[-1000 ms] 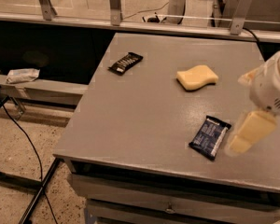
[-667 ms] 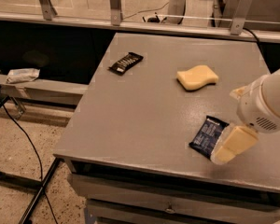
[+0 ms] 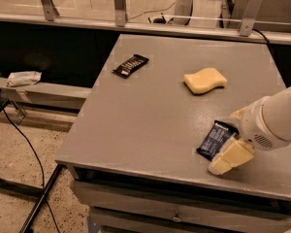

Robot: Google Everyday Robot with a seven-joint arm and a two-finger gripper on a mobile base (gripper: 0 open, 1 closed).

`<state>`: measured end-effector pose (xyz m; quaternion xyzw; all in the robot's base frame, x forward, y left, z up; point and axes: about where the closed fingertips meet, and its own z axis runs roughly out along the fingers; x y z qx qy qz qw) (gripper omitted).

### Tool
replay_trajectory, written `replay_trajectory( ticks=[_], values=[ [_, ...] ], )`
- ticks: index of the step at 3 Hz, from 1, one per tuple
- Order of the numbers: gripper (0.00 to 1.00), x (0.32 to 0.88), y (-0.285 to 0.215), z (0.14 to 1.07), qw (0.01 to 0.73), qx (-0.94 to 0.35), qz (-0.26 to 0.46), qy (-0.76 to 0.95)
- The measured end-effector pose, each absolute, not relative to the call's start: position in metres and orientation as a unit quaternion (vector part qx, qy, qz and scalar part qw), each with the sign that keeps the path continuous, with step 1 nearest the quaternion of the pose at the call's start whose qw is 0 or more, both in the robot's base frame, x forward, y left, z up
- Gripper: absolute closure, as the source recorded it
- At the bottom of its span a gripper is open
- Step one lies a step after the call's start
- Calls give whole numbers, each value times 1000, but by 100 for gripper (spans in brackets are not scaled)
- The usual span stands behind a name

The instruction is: Move rxbar blueberry near sponge

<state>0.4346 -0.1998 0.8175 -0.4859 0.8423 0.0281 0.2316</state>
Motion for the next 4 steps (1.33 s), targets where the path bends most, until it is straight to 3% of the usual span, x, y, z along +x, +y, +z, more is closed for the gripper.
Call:
replay_trajectory(
  ticks=[3, 4],
  values=[
    [88, 435, -198, 822, 231, -480, 37, 846],
    [100, 432, -199, 820, 233, -474, 61, 847]
  ],
)
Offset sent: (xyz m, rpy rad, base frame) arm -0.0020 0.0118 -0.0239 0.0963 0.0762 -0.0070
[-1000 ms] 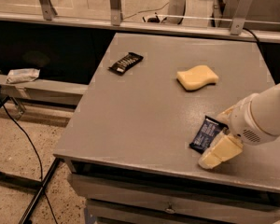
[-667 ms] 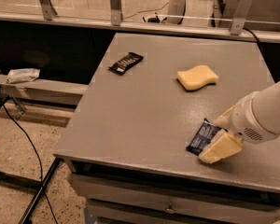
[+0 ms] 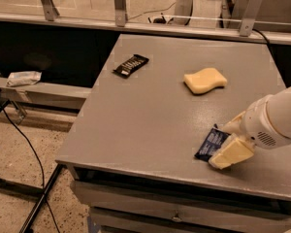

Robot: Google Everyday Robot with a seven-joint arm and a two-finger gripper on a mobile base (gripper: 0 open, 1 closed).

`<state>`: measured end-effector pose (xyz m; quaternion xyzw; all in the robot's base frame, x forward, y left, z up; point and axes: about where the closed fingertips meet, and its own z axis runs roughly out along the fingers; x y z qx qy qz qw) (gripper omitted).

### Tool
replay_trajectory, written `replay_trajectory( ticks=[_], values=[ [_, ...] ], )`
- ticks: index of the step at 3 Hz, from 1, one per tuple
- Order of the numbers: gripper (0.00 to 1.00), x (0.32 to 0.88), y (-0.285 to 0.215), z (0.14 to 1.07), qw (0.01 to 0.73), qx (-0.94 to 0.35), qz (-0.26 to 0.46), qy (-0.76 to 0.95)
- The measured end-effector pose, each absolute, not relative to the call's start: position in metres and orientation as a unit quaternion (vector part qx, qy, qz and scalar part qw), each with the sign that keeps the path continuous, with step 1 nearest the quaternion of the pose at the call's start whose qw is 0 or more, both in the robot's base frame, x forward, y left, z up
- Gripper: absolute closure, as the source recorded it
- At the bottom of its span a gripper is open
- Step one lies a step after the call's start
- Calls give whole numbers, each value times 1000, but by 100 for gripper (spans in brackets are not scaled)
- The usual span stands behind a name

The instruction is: Move rxbar blueberry near sponge

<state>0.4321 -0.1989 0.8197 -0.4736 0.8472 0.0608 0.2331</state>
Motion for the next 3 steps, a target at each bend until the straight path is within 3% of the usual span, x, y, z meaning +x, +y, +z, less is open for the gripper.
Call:
replay_trajectory(
  ticks=[1, 3],
  values=[
    [100, 437, -218, 839, 254, -456, 70, 850],
    [100, 515, -244, 906, 306, -408, 24, 859]
  ],
)
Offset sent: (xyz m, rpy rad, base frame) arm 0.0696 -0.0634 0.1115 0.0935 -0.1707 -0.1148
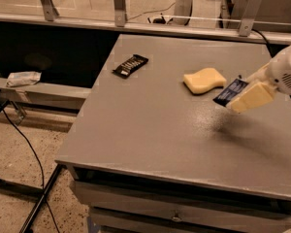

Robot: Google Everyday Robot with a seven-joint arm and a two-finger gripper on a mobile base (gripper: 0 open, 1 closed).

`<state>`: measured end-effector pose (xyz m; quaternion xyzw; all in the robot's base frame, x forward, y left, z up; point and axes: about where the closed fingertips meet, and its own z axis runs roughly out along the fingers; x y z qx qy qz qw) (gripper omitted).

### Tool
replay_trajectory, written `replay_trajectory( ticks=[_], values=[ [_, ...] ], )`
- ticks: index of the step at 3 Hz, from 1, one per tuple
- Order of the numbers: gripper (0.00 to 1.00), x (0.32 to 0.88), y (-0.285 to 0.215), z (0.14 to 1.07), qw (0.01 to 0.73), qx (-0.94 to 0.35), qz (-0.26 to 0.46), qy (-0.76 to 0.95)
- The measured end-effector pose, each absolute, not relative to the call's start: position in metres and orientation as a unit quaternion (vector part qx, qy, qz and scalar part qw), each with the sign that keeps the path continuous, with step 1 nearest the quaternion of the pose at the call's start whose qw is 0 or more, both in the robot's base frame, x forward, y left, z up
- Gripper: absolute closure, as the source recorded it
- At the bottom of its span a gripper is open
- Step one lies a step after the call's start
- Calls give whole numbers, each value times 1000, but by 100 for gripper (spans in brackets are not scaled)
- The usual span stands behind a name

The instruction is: Move rxbar blueberry near sponge

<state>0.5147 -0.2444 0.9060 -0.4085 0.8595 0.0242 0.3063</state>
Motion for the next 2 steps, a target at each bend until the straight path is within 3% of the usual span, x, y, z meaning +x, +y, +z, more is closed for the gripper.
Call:
replay_trajectory(
  ticks=[1, 2],
  values=[
    [97, 563, -235, 886, 296, -364, 4, 883],
    [74, 587, -231, 864, 271, -321, -5, 908]
  ],
)
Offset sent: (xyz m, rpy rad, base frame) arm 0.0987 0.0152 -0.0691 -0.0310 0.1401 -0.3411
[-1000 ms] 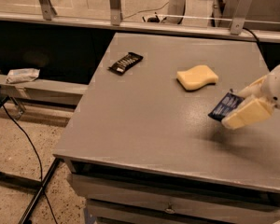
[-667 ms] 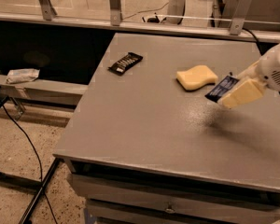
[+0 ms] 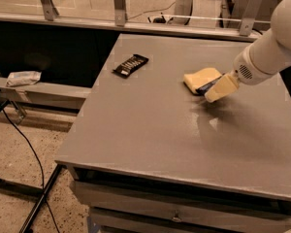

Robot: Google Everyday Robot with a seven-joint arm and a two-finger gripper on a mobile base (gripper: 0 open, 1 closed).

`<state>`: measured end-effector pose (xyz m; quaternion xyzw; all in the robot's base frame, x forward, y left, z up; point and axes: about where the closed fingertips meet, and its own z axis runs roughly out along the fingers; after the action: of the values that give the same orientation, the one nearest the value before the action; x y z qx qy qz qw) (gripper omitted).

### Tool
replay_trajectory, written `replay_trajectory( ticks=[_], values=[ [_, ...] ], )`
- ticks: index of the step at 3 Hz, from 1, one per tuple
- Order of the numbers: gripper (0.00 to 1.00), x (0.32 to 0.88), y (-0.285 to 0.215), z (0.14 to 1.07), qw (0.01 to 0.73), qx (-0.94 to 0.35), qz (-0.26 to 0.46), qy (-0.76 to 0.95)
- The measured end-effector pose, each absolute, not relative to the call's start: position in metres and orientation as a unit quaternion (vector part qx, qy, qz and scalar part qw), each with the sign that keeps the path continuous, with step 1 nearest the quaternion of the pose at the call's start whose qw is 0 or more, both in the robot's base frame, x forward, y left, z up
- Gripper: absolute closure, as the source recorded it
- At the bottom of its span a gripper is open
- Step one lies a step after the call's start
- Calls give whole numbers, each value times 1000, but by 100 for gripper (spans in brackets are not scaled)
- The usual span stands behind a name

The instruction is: Move rxbar blueberry near sponge

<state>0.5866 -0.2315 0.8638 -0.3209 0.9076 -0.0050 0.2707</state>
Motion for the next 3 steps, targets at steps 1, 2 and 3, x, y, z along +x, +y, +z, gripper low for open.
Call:
replay_trajectory(
  ticks=[1, 2, 3],
  values=[
    [51, 592, -237, 851, 259, -269, -5, 928],
    [20, 592, -238, 849, 257, -251, -3, 933],
    [0, 592, -237, 849, 257, -251, -3, 933]
  ],
)
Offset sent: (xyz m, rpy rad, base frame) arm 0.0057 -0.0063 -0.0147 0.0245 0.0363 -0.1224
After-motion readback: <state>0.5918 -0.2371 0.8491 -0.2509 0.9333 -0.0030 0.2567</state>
